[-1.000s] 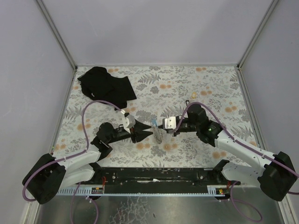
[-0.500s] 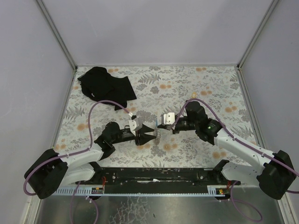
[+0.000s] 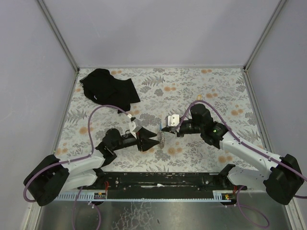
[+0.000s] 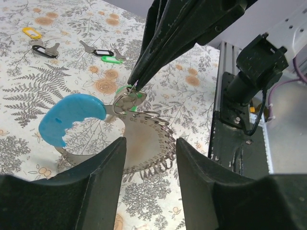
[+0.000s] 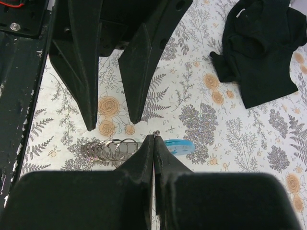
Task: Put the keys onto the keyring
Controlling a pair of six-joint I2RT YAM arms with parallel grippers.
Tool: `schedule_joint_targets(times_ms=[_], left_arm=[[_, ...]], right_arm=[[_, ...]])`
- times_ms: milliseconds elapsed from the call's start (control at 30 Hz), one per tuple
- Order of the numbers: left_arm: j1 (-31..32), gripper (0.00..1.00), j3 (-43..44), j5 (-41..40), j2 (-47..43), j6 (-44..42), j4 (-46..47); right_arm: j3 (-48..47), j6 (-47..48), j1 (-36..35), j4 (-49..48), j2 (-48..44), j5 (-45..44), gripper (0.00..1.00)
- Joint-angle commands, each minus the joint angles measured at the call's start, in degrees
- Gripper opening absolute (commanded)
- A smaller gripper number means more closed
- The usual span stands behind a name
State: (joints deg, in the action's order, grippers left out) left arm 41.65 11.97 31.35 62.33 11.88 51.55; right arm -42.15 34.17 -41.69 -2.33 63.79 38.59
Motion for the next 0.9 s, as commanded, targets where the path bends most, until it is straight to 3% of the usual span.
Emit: schedule_joint_targets(times_ms=[0, 333, 633, 733, 867], left_arm=[[0.63, 0.46, -1.53, -4.14, -2.58, 7.3, 3.12], [5.75, 0.46, -1.82, -16.27, 1.52, 10.66, 7.4], [6.82, 0.45, 0.46, -16.98, 4.51, 6.76, 6.7], [6.78, 0.39, 0.75, -17.35, 4.9, 5.36, 5.98], [6.81, 0.21, 1.04, -17.81, 4.94, 3.45, 4.29]], right_arm=[[-1.15, -2.4, -0.18, -5.5, -0.25, -1.0, 0.0], [-0.76, -6.14, -0.21, -8.77, -0.02, -2.82, 0.0], [-0.68, -6.59, -0.32, -8.49, 0.29, -2.39, 0.0], [-0.74, -6.54, -0.32, -8.19, 0.07, -2.46, 0.0], [-0.89, -6.14, -0.32, -7.14, -0.31, -2.75, 0.0]])
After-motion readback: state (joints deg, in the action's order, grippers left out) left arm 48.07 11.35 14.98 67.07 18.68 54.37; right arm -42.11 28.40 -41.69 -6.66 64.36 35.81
